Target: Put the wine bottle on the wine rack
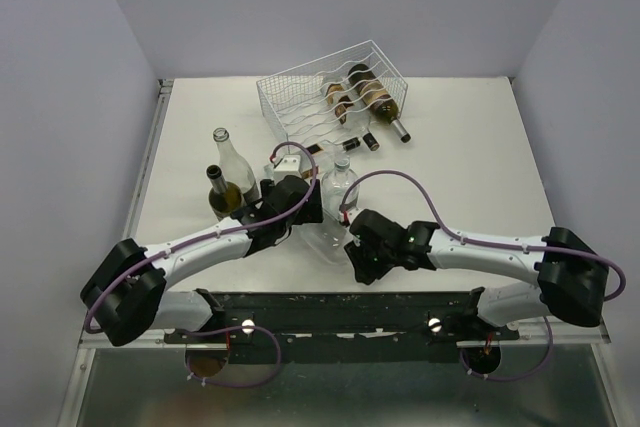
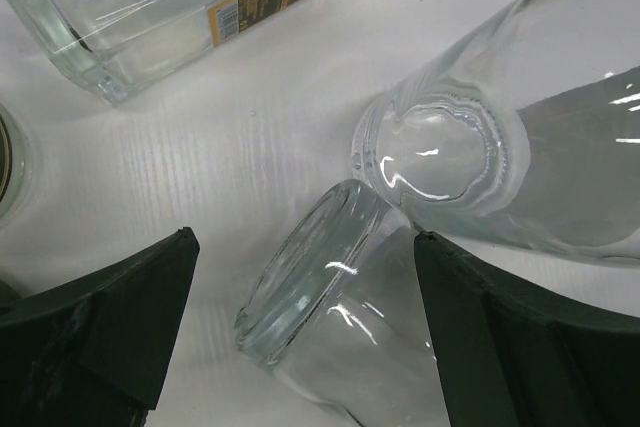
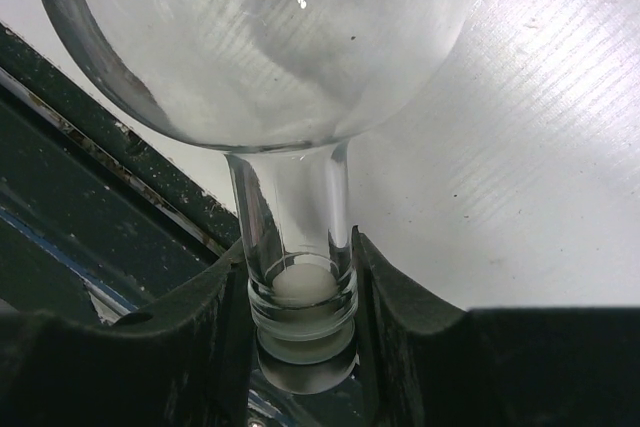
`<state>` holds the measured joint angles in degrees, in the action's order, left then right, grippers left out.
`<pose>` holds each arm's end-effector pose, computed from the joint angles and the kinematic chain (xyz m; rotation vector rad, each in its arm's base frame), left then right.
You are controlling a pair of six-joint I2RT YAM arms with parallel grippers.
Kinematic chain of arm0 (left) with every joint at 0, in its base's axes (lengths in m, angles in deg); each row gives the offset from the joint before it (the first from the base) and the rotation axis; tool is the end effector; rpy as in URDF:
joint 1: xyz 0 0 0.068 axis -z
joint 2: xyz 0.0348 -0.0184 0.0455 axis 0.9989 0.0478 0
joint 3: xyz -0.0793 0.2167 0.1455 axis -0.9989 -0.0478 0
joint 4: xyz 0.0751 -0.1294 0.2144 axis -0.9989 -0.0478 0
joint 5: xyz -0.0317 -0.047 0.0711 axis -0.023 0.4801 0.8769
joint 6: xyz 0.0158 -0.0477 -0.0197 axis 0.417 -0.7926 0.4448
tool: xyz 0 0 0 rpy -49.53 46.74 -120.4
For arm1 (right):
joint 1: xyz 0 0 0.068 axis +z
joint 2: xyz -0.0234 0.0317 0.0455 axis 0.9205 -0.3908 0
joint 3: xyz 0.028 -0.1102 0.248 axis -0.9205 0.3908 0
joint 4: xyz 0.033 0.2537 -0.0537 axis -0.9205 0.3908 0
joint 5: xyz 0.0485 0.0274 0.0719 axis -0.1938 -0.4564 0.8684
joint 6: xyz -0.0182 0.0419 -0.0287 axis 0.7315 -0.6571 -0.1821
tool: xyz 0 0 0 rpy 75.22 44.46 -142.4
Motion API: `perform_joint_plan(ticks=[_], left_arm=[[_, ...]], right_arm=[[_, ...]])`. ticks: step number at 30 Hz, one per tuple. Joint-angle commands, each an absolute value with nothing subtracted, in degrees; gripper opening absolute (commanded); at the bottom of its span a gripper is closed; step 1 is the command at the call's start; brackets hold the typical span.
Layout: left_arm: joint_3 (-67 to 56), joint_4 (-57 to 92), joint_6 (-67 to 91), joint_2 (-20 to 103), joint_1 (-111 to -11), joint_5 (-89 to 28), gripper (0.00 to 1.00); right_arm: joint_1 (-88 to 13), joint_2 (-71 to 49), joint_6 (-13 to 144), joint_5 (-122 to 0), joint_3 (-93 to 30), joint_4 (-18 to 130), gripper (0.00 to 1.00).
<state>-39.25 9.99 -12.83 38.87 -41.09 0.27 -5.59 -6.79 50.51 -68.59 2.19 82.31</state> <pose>0.1896 -0.1779 0.2112 -0.0249 2.2210 -0.3617 0.1182 0.2166 0.1826 -0.9199 2.5737 0.4584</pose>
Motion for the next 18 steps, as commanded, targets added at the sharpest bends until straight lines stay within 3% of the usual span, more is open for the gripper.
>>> perform_joint_plan(ticks=[1,12,18], left_arm=[[-39.41,10.99,-12.60,41.43,-41.38,-1.50,0.99],[-42.22,14.15,-10.75,41.96,-41.38,-8.53,0.86],[-42.75,13.54,-11.01,42.49,-41.47,-8.89,0.81]], right_arm=[[-5.21,-8.08,50.05,-68.80,2.77,81.10,0.28],[-5.29,-9.84,53.04,-71.08,2.77,77.32,0.66],[-5.21,-11.68,53.91,-71.88,2.77,73.54,0.73]])
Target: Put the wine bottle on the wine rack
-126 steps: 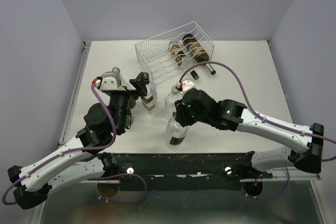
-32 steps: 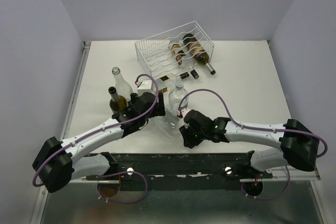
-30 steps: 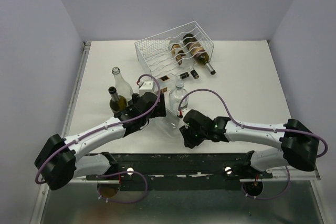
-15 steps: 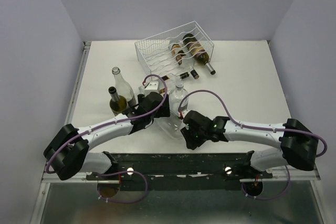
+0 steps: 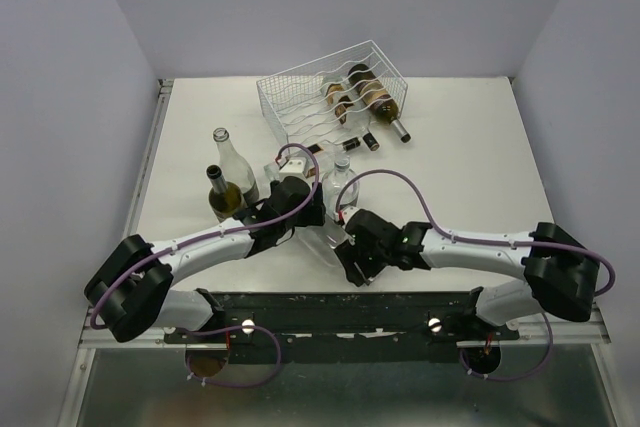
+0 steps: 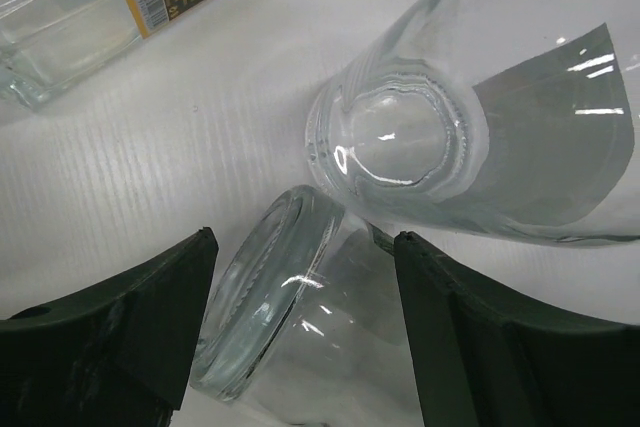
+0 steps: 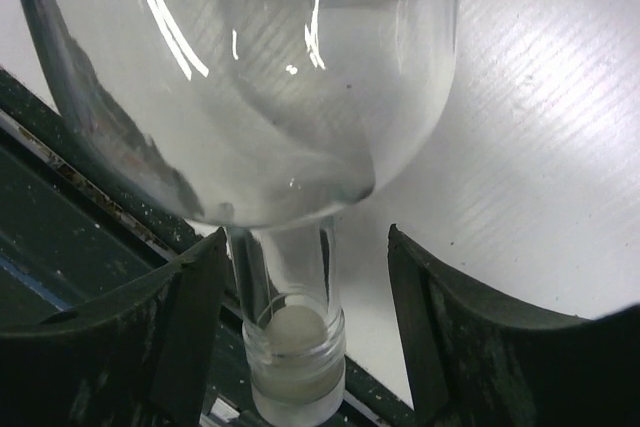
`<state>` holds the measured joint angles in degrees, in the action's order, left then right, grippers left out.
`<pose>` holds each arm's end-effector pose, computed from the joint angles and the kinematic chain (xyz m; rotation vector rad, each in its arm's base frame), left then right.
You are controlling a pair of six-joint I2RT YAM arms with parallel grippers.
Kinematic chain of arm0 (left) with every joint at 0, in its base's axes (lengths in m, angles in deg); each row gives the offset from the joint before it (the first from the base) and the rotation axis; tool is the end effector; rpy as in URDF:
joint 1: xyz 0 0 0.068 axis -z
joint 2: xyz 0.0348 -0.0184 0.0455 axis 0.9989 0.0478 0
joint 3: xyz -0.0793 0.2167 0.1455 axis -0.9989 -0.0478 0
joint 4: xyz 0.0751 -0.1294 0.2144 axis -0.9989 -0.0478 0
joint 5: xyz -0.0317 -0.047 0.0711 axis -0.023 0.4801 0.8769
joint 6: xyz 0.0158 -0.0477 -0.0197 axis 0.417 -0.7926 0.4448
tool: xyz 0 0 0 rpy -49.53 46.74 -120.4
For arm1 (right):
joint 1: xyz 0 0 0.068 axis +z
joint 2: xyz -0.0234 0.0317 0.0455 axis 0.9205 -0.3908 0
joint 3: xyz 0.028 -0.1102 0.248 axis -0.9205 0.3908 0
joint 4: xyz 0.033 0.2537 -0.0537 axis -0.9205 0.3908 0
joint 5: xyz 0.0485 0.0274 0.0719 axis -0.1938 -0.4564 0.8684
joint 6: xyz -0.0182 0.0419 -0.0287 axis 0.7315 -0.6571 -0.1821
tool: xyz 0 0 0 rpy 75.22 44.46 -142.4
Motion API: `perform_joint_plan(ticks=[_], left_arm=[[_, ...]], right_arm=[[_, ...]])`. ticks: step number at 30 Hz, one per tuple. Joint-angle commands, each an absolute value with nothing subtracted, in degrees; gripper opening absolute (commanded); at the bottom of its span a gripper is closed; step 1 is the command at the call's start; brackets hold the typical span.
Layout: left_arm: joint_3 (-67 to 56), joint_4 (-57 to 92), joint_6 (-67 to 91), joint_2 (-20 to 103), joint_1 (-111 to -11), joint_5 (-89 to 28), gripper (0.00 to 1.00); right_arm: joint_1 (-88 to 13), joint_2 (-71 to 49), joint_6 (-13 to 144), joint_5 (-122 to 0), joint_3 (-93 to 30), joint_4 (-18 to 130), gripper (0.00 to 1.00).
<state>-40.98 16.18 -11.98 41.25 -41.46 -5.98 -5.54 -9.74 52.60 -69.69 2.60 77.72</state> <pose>0.1931 -0.1844 0.1998 0.0361 2.2339 -0.4803 0.1232 0.2248 0.1729 -0.9499 2.5283 0.4443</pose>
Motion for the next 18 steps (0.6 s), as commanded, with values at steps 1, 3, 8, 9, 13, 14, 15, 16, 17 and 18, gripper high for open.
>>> perform_joint_plan(ticks=[1,3,8,9,13,14,15,16,17,18], left_arm=[[-42.66,13.36,-11.10,42.49,-41.47,-8.80,0.80],[-42.66,13.18,-11.02,42.40,-41.38,-8.63,0.80],[-42.57,12.57,-11.10,42.58,-41.56,-8.01,0.79],[-42.66,12.48,-11.10,42.67,-41.56,-8.01,0.79],[-42.66,12.30,-11.19,42.93,-41.65,-8.27,0.77],[-42.57,12.22,-11.19,43.02,-41.73,-8.27,0.77],[-42.66,12.22,-11.28,42.93,-41.82,-8.27,0.76],[-42.66,11.95,-11.37,42.76,-41.82,-7.93,0.76],[-42.48,11.52,-11.45,42.49,-41.91,-7.05,0.76],[-42.57,11.08,-11.37,41.97,-41.91,-6.09,0.76]], right_arm=[[-5.21,-12.21,53.83,-72.40,2.68,73.02,0.73],[-4.86,-13.44,53.74,-73.45,2.59,72.05,0.73],[-3.28,-15.46,52.34,-78.11,3.64,69.24,0.73],[-2.75,-15.73,51.99,-79.25,3.99,68.45,0.73],[-1.08,-17.22,50.58,-83.12,4.70,66.95,0.70],[-0.64,-17.75,50.32,-84.00,4.70,66.95,0.68],[-0.37,-18.19,50.05,-84.53,4.70,66.95,0.67],[-0.11,-18.45,49.87,-85.23,4.70,67.12,0.62],[0.15,-18.80,49.35,-86.20,4.70,67.21,0.57],[0.42,-19.07,48.74,-86.99,4.79,67.38,0.53]])
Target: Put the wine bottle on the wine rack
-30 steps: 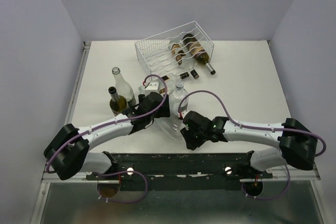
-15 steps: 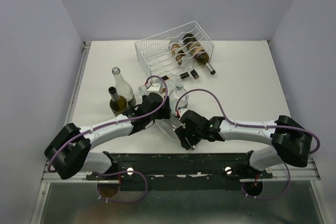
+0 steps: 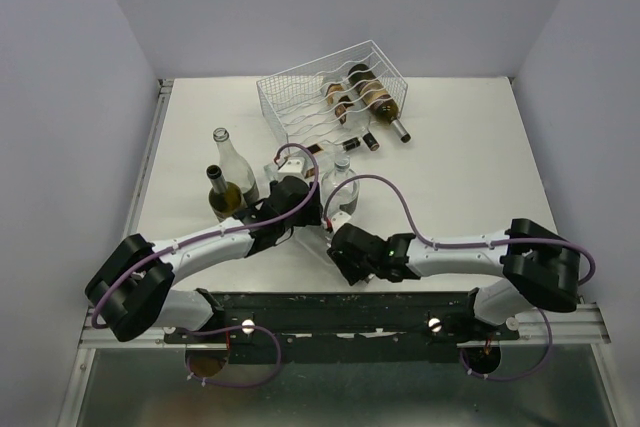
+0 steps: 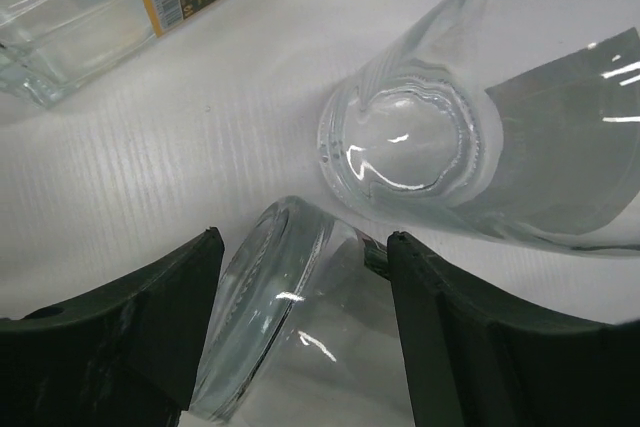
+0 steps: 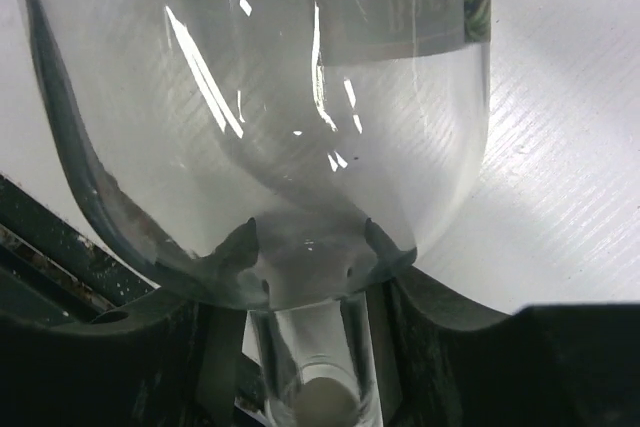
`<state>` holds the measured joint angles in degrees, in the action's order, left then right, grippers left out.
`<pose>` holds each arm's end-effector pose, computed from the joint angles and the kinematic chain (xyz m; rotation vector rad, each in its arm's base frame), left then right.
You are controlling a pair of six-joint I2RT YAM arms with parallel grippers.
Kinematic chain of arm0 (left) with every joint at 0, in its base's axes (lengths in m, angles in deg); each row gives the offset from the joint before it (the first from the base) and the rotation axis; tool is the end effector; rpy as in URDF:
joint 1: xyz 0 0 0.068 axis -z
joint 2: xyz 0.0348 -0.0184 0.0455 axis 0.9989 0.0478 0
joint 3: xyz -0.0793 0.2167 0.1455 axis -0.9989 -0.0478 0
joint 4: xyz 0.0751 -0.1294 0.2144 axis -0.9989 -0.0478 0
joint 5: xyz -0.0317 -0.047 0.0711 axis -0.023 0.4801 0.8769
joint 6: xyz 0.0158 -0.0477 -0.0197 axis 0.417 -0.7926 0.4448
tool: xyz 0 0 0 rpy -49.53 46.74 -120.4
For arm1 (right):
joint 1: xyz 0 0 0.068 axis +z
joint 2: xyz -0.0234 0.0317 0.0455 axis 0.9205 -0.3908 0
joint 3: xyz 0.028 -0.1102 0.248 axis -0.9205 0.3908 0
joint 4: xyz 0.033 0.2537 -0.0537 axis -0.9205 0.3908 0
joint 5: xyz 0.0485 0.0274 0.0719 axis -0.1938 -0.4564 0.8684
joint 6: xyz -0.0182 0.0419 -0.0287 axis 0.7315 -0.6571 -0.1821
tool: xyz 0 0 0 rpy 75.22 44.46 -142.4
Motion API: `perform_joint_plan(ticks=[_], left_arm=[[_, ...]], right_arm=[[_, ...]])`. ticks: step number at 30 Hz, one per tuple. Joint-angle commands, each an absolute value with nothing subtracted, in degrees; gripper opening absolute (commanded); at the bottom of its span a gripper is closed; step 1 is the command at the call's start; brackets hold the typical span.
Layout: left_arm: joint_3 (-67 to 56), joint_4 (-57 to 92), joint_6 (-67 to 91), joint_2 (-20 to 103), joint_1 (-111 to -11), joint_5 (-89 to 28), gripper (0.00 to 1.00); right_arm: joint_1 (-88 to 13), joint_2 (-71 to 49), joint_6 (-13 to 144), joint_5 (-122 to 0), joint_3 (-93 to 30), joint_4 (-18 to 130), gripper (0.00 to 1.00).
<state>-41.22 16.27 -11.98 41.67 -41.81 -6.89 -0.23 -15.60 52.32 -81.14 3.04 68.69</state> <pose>0.1940 -0.1837 0.1968 0.0403 2.2481 -0.4850 0.1154 0.2488 0.1552 -0.9378 2.3906 0.3062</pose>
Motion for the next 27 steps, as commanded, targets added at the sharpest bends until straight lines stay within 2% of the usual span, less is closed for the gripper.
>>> perform_joint_plan(ticks=[1,4,9,10,14,20,27], left_arm=[[-42.75,10.73,-11.28,41.36,-41.91,-4.95,0.76],[-43.10,9.58,-10.93,38.20,-42.00,-2.31,0.76],[-44.59,8.97,-11.89,33.19,-42.00,0.07,0.76],[-44.85,8.79,-12.15,32.65,-42.00,0.68,0.77],[-45.03,7.91,-11.98,29.66,-42.00,1.48,0.79],[-42.66,5.19,-9.09,26.24,-42.43,3.76,0.83],[-41.61,4.39,-7.94,20.35,-43.05,5.79,0.88]], right_arm=[[0.33,-19.24,48.64,-87.17,4.79,67.30,0.48],[0.51,-19.51,47.94,-88.57,4.88,67.47,0.35],[0.51,-19.69,47.15,-89.81,4.53,68.09,0.03],[0.51,-19.60,47.15,-89.81,4.44,68.26,0.01],[0.86,-17.85,47.41,-89.37,4.61,68.88,0.01],[1.30,-8.89,48.55,-86.57,3.65,73.70,0.01],[1.30,0.25,48.47,-82.26,0.48,84.77,0.01]])
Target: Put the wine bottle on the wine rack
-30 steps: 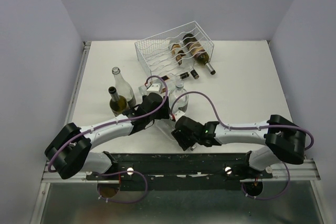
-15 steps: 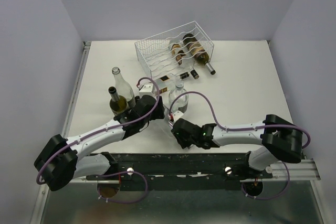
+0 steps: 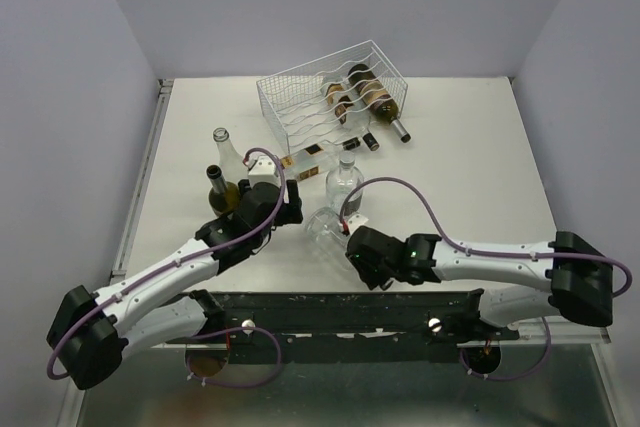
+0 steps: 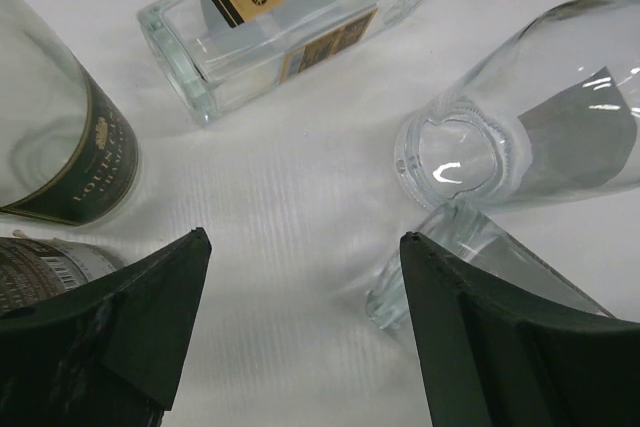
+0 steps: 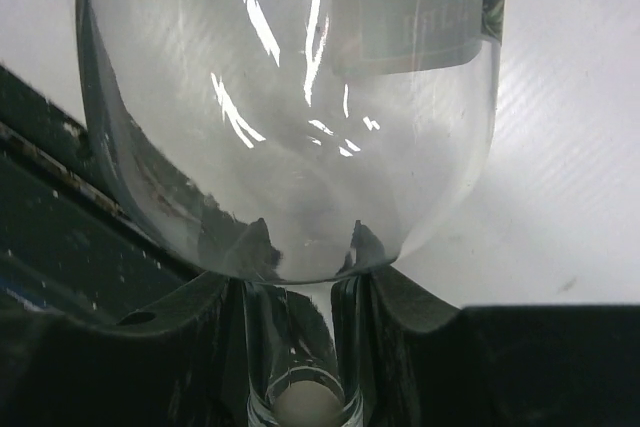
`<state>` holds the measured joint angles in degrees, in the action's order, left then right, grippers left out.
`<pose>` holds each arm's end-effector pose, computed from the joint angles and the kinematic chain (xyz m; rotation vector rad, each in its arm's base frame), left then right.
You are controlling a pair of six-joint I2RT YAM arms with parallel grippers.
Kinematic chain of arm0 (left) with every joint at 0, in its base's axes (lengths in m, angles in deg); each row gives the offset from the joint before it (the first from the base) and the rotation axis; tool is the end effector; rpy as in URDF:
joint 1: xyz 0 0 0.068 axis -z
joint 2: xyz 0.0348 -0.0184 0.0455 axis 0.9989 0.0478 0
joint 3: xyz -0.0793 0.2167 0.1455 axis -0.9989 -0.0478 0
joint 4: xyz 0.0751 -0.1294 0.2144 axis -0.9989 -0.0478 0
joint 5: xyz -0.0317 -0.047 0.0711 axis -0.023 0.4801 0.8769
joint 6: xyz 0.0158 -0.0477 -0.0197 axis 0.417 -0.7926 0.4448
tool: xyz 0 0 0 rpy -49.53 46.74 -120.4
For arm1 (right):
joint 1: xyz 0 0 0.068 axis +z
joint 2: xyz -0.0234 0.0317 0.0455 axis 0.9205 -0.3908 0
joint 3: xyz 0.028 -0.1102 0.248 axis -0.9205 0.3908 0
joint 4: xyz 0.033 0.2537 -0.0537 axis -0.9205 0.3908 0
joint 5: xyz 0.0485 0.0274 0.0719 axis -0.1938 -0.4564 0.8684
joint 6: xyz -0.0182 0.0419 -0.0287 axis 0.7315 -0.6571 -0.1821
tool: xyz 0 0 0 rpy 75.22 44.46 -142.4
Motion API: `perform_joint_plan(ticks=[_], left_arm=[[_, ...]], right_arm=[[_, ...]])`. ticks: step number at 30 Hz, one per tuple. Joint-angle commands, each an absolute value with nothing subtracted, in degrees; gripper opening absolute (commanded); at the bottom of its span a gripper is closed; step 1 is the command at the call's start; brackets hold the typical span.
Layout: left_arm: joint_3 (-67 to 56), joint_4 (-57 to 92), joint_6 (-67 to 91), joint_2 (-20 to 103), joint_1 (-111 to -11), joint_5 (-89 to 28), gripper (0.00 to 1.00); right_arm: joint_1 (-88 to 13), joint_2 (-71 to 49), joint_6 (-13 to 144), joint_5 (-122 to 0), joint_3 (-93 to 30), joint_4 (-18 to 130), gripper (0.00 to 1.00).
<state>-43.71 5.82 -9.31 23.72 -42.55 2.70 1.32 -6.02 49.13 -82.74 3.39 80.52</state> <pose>0.1635 -0.1407 0.2372 -0.0405 2.1050 -0.3555 0.0985 0.2237 0.1822 -0.9100 2.4288 0.2687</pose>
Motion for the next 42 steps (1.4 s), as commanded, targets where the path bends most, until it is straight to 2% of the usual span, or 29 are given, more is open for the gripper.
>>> perform_joint_plan(ticks=[1,13,23,28,33,38,42], left_arm=[[-41.69,4.39,-8.03,19.56,-43.23,5.79,0.88],[-41.87,3.52,-8.82,16.04,-43.14,5.79,0.91],[-41.52,2.99,-8.99,14.90,-43.14,5.52,0.91],[-40.20,0.53,-9.43,13.93,-43.23,3.95,0.91],[-37.74,-3.07,-9.43,11.03,-43.14,1.31,0.91],[-37.56,-3.78,-8.29,6.12,-43.23,-2.73,0.92],[-37.91,-4.65,-7.41,2.42,-43.23,-3.35,0.92]], right_arm=[[1.39,1.66,48.29,-81.73,0.48,85.83,0.01],[1.30,13.27,40.82,-90.50,-4.26,107.36,0.01],[-0.54,12.49,27.64,-109.92,-13.57,124.78,0.01],[-6.15,10.81,39.12,-115.65,-20.16,114.88,0.01],[-17.31,8.71,59.25,-110.21,-25.43,93.70,0.01],[-25.23,0.29,69.98,-106.35,-32.55,81.38,0.01],[-31.56,-7.71,75.35,-97.48,-37.74,74.09,0.01]])
